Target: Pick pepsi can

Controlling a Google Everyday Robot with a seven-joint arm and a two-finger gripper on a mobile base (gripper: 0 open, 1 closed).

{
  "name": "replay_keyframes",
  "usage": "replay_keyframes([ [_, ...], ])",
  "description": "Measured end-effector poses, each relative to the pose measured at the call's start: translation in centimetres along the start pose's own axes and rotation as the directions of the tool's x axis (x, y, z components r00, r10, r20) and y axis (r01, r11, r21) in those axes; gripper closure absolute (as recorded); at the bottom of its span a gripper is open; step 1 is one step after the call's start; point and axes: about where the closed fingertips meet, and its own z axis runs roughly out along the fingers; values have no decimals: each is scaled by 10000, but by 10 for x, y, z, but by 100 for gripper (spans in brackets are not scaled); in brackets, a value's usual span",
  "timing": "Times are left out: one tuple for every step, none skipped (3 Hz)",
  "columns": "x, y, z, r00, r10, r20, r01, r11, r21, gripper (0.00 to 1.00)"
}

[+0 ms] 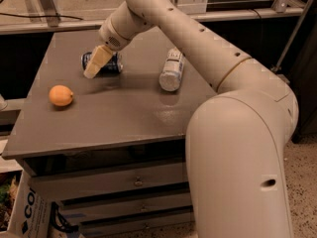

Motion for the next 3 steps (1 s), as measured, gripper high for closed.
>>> replay_keyframes([
  [0, 0, 0, 10000, 15, -4, -15, 10000, 11, 0],
  [-1, -10, -12, 9988, 142, 458, -164, 9987, 480, 0],
  [-5, -29, -43, 9916, 4, 1291, -204, 9878, 1541, 0],
])
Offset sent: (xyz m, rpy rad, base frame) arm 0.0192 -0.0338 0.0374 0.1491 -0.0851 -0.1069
